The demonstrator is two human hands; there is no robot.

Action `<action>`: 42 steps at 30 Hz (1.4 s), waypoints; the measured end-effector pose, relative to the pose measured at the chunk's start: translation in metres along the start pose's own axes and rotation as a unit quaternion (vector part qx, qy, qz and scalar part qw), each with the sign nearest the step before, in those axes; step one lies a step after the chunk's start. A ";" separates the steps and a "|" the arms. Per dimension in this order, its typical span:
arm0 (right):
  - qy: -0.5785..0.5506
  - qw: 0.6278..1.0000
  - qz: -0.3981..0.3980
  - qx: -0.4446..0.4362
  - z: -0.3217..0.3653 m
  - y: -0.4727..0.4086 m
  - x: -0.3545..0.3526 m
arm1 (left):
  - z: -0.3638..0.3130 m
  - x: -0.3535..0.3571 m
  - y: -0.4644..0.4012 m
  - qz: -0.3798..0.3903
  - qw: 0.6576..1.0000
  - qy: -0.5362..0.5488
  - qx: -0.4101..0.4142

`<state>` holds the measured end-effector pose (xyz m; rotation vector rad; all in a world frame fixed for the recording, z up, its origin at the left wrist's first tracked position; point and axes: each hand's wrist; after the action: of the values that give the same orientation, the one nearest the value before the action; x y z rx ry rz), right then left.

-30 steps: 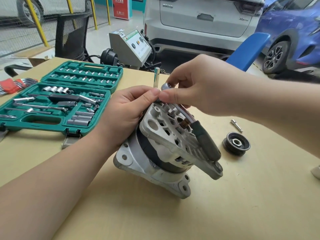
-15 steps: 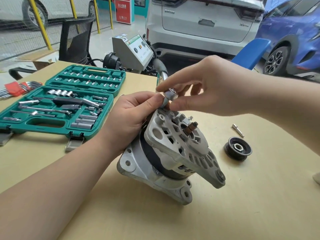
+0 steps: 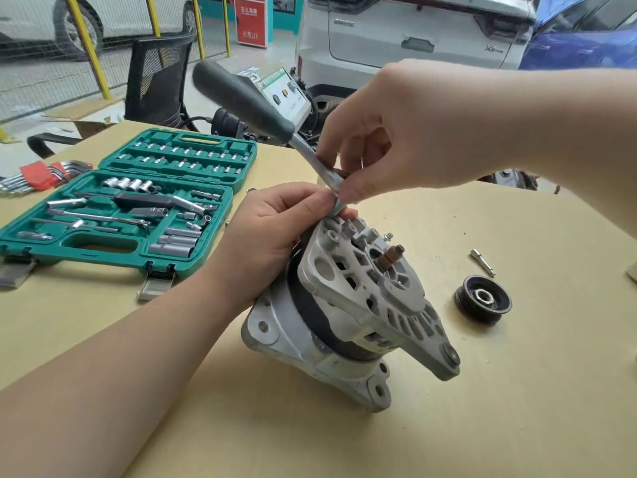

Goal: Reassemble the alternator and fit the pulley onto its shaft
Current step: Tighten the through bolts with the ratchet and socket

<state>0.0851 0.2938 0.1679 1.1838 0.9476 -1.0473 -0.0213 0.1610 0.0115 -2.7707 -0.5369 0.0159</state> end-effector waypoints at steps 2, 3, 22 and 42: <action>0.034 0.999 0.009 -0.021 0.001 0.003 0.000 | 0.000 0.002 0.000 0.000 1.000 0.004 0.005; 0.057 0.998 0.008 -0.031 0.000 0.004 0.000 | 0.001 0.003 -0.001 -0.008 1.000 0.009 0.006; -0.019 0.999 -0.023 0.019 -0.008 0.006 0.013 | 0.004 0.001 0.001 -0.023 0.999 -0.017 0.014; -0.295 0.941 -0.051 0.158 -0.004 -0.008 0.018 | 0.002 0.005 0.004 -0.023 1.000 0.010 0.013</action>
<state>0.0819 0.2946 0.1478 0.9858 0.3764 -1.5687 -0.0157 0.1594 0.0087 -2.7297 -0.5897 -0.0141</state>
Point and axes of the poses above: each hand's wrist, its own y-axis away from the middle knuckle, its own x-axis out of the palm, z = x × y, and after that the axes turned 15 degrees about z, right-handed
